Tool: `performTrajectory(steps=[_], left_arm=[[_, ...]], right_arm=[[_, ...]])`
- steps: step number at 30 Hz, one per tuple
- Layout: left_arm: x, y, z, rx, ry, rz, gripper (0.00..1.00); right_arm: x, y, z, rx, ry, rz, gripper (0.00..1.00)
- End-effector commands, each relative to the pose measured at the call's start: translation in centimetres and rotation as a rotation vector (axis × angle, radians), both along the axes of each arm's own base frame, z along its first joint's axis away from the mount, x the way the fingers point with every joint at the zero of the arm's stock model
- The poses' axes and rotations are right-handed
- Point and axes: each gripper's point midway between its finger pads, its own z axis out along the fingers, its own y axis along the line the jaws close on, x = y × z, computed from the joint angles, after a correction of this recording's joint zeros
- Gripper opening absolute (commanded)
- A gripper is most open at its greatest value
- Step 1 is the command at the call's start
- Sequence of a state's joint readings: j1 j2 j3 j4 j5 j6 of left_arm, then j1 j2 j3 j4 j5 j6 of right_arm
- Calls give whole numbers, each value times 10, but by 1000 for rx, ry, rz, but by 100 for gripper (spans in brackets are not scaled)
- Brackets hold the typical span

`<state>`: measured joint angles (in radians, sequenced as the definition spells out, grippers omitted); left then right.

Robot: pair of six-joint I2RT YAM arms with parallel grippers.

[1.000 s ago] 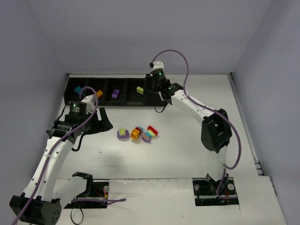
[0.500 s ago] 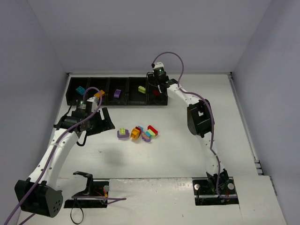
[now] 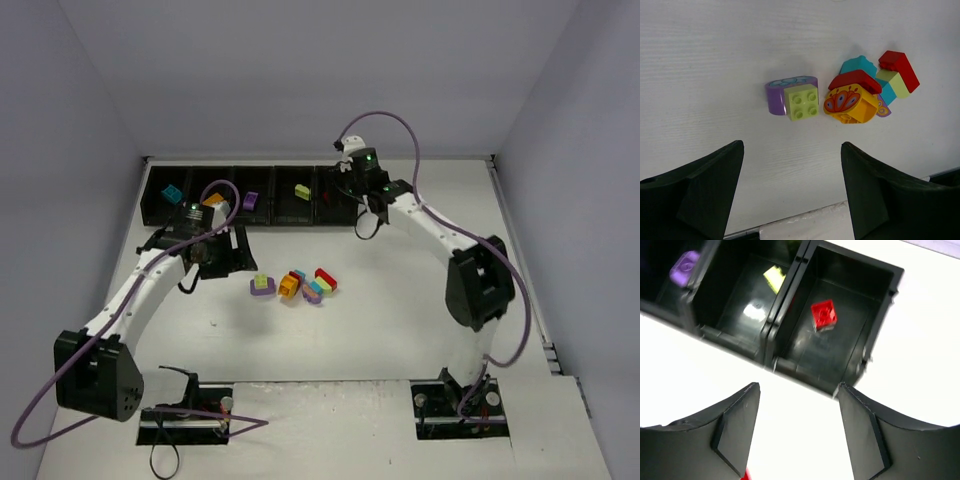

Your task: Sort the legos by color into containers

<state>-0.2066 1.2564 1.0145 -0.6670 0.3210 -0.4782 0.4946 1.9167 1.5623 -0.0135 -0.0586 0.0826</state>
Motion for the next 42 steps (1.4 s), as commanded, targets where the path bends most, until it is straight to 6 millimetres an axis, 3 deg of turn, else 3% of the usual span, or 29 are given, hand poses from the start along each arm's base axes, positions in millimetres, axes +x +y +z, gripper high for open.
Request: performTrajectory(steps=[1,2,3,5,6,7,10,19,26,27,31,34,35,39,42], left_arm=[[31,-22,20,17,-89,-50,71],[34,-24,17,36,-76,-40,71],[37,-23,14,58,-58,8,71],[40,-33,3,81,-20,22,69],[42,-32,-2,95,-7,57,67],[42,-37,-9,106,12,56,64],[40,-40,-26,146,46,67,59],[43,-46,-55,218,96,73,50],[40,-42,-66,253,128,84,30],[40,-40,-64,261,121,88,18],[40,-36,-42,262,80,85,0],[45,-45,-5,198,-27,28,0],[46,-58,17,127,-94,-37,0],[52,-84,71,-22,-306,-173,0],[48,-104,103,-136,-407,-281,0]], right_arm=[[-27,-3,56,99,-98,15,61],[-33,-8,57,103,-95,4,61],[-44,-14,42,93,-62,-3,61],[-56,-22,53,116,-75,-27,61],[-64,-27,41,108,-50,-35,61],[-69,-30,49,124,-63,-44,61],[-84,-38,43,137,-43,-68,61],[-109,-48,35,167,-15,-78,61],[-124,-51,32,184,-13,-63,62],[-125,-51,35,191,-17,-58,62],[-136,-39,43,237,-7,16,62],[-144,-28,56,285,-10,85,62],[-149,-20,65,323,-4,129,66],[-166,1,87,425,17,246,78],[-177,11,104,469,-14,328,80]])
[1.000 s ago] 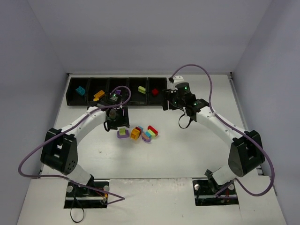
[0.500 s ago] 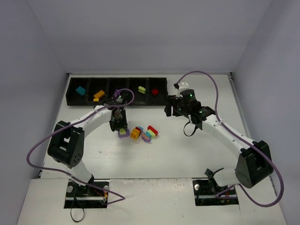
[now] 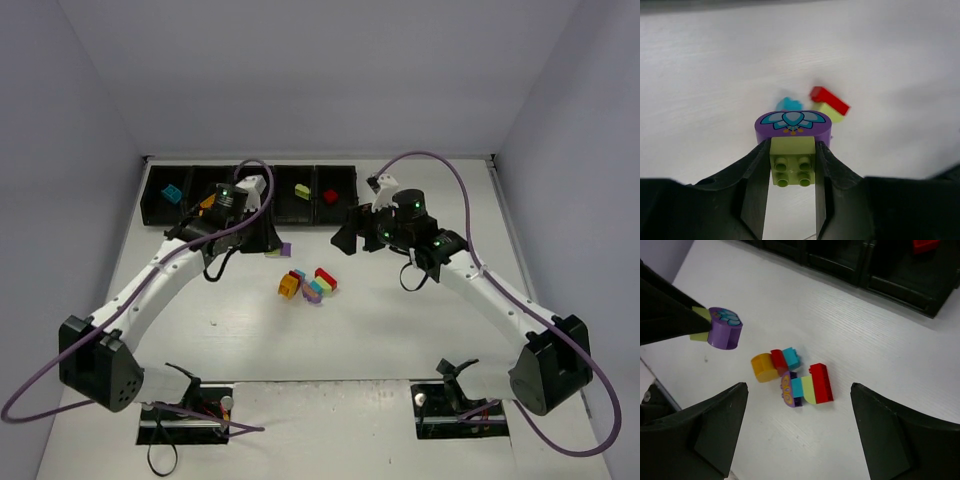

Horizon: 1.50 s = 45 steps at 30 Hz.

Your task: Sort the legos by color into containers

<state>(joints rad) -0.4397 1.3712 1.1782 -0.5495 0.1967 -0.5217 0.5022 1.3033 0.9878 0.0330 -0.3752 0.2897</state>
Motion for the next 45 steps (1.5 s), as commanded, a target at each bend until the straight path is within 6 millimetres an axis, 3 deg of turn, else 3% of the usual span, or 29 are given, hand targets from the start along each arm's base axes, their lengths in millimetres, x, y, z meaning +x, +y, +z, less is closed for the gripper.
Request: performTrajectory(steps=[1,4,7,14,18,29,37,45], left_arm=[[6,-41,75,-188,-232,-219,0],[0,-60,104,-262,-329,-375,0],[-7,-70,114,-282,-424,-516,0],[-12,-72,130,-192,-686,-732,0],[-11,-73,140,-124,-844,-830,0],[-34,-82,174,-108,-1195,-988,2],[-53,-84,193,-180,-1310,-993,2],[-59,-84,201,-224,-1349,-967,2]], right_arm=[[-12,26,65,165,-143,139,81],[-18,33,78,192,-163,193,85],[-22,41,90,236,-146,236,86],[-28,52,116,344,-23,231,88],[-30,59,119,414,95,211,88],[-31,70,123,483,202,219,81],[-36,78,132,544,214,292,74],[-46,80,145,582,187,375,56]])
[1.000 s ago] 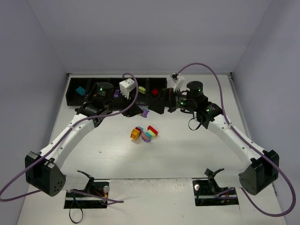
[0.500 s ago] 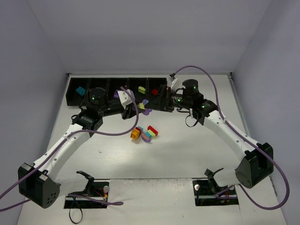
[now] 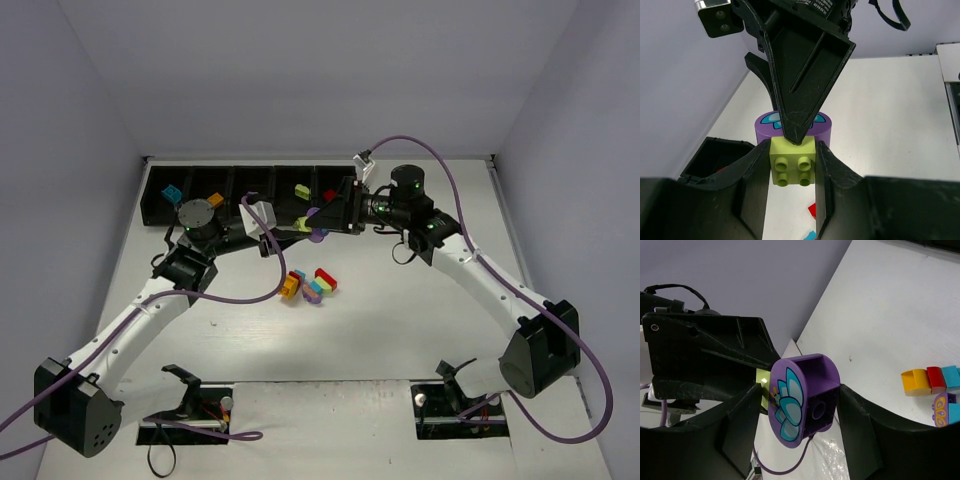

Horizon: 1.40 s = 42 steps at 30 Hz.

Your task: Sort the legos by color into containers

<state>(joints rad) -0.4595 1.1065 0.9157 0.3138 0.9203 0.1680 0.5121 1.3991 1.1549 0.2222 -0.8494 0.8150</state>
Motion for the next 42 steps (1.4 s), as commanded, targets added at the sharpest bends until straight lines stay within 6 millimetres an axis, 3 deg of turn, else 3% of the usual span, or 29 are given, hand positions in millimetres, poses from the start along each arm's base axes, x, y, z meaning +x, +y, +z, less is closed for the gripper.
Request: performTrajectory(steps=[1,12,22,38,42], left_arm=[[-13,-2,50,-97,-165,-46,2],[-4,-3,44,-102,-174,-21,2],[6,-7,31,-84,-143,-21,2],[30,3,-9,-24,-54,11,0],[49,5,-17,-19,-19,72,0]], right_arm=[[-8,4,42,101,-124,69,55],[-11,-8,49,140,-147,107,44],[-7,-19,46,136,-150,89,1],[7,-45,35,114,-149,36,0],[13,-47,22,67,-147,7,0]])
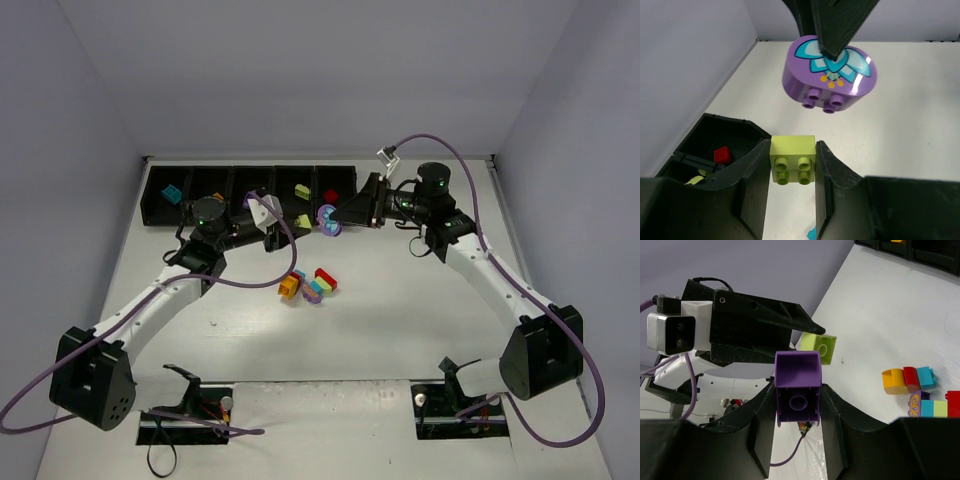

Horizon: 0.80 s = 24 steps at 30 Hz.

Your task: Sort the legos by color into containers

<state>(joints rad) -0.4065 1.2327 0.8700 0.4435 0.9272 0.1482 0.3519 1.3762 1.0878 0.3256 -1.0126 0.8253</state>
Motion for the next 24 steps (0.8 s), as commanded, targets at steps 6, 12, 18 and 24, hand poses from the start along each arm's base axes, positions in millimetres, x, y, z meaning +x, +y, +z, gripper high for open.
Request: performTrajectory(steps=[6,12,18,24], left_arm=[[81,11,8,-4,65,266,0],[158,26,-24,69,203,535,24],[214,35,-60,126,351,660,27],[245,42,-94,219,448,763,38]], right_arm=[[7,-12,1,-66,-137,-63,0],[16,-18,-9,-127,-159,-119,0],[22,-24,-17,-180,-178,-157,0],[24,-30,-26,-224,-180,-184,0]])
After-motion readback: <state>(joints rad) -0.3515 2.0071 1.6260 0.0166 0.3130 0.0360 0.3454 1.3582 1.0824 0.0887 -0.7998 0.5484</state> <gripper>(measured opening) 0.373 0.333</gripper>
